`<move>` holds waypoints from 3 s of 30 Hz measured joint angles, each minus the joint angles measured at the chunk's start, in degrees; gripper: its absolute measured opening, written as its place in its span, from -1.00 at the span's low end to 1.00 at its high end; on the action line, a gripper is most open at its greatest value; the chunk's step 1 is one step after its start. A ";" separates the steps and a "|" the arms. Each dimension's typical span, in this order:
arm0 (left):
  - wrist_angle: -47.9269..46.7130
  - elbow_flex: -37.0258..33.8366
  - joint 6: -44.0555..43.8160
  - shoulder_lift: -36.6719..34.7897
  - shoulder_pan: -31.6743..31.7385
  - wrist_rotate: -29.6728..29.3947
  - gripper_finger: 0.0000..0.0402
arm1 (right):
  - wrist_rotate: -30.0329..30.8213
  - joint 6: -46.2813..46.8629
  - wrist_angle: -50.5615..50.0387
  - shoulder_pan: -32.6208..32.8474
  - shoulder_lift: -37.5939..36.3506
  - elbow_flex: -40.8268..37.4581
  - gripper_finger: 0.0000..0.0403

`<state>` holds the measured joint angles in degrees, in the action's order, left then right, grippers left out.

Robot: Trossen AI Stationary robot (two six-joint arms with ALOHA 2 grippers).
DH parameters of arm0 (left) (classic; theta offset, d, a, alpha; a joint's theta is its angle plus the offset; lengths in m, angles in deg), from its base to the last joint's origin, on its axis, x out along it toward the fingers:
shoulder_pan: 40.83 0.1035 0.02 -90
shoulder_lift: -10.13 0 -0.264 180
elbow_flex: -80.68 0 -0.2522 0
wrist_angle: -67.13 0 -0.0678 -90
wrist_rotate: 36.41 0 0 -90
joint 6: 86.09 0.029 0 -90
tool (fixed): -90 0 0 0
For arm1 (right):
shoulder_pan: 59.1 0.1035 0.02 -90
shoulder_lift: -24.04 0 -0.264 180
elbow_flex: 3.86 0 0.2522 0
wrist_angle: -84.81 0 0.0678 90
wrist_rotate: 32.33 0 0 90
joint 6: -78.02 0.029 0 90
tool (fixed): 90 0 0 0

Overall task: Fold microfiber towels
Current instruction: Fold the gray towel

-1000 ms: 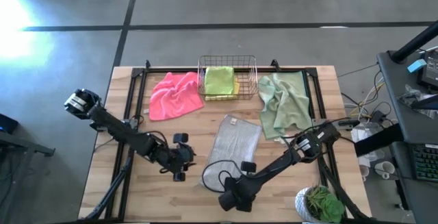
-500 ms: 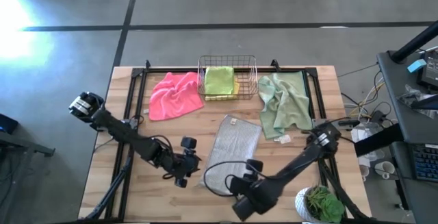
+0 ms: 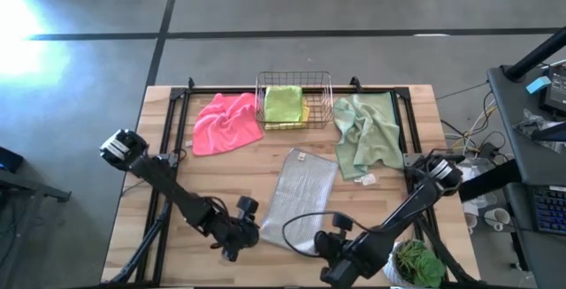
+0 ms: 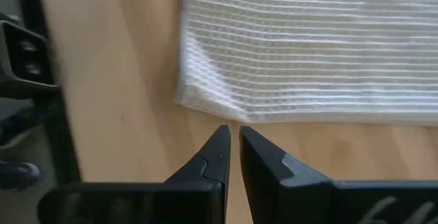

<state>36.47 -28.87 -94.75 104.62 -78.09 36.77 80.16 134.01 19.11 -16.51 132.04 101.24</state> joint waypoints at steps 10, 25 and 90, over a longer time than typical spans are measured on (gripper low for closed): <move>0.38 4.04 0.02 7.22 -0.37 0.28 -0.26 | -3.29 -1.42 8.84 0.14 0.02 -4.99 -0.82; -0.09 3.44 0.07 8.25 -0.30 0.57 -0.26 | -2.46 -12.67 26.22 -0.61 0.11 -10.36 -0.24; -3.44 3.67 3.43 7.22 0.33 1.92 -0.26 | -15.39 -4.10 27.58 -1.57 4.37 -5.78 -0.18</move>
<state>33.03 -25.20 -91.33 111.84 -77.76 38.69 64.77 129.90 46.69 -18.08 136.41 95.46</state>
